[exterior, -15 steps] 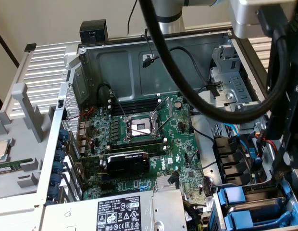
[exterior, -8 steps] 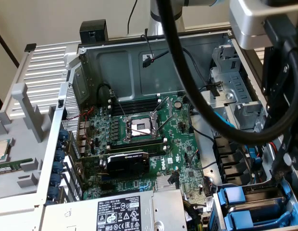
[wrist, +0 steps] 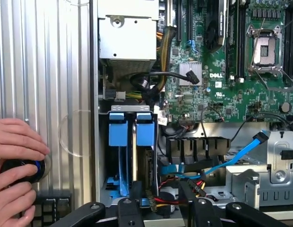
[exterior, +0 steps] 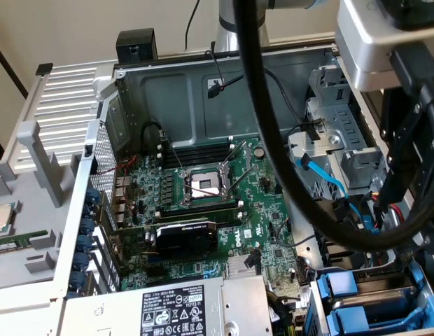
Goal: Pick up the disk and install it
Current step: 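Insert the first disk wire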
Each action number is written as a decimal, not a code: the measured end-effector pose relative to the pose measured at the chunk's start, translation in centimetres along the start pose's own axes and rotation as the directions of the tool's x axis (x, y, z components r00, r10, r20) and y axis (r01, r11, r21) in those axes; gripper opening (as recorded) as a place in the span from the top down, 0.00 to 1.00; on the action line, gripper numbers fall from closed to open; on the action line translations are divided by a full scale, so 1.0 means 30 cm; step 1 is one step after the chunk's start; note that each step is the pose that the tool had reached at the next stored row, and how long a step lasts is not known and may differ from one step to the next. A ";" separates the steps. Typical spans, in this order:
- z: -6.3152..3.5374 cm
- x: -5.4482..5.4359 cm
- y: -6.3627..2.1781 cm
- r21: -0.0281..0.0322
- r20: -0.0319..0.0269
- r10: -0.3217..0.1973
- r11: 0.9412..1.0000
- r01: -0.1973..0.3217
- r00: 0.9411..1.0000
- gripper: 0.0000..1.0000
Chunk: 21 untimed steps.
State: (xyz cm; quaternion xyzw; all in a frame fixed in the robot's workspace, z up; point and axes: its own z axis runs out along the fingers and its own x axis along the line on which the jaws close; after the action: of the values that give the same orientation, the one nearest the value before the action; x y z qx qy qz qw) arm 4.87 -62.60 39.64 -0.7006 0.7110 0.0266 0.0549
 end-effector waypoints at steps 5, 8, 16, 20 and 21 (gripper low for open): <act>0.022 0.027 0.001 -0.002 0.009 -0.009 1.000 0.009 1.000 0.56; 0.037 0.035 0.001 -0.003 0.010 -0.022 1.000 0.022 1.000 0.56; 0.066 0.053 0.001 -0.002 0.016 -0.058 0.998 0.058 0.998 0.56; 0.073 0.060 -0.001 0.005 0.020 -0.072 0.997 0.072 0.997 0.56; 0.074 0.060 -0.001 0.009 0.021 -0.077 0.997 0.077 0.997 0.56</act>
State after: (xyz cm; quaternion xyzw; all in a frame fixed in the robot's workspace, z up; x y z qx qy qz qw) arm 4.97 -64.14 37.22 -0.7269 0.6829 0.0291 0.0661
